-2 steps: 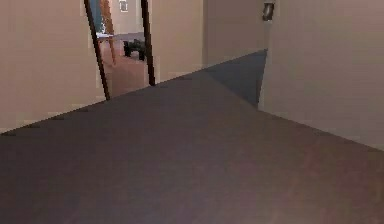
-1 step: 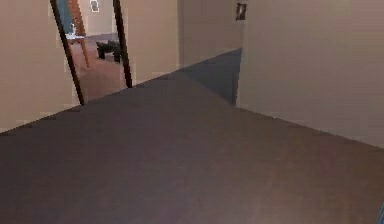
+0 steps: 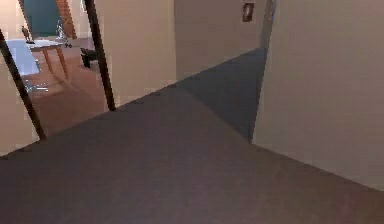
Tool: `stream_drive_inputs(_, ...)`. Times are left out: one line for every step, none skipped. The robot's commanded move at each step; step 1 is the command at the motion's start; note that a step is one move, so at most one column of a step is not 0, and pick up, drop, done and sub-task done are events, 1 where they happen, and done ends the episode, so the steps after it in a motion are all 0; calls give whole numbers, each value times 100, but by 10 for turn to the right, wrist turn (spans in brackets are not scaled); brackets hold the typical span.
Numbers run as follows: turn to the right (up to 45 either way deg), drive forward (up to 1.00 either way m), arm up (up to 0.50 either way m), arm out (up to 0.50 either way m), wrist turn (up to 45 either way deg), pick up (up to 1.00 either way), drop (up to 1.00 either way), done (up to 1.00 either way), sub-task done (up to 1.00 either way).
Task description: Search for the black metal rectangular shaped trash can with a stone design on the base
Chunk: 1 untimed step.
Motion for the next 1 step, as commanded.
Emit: stream_drive_inputs(0,100,0,0,0,0,0,0,0)
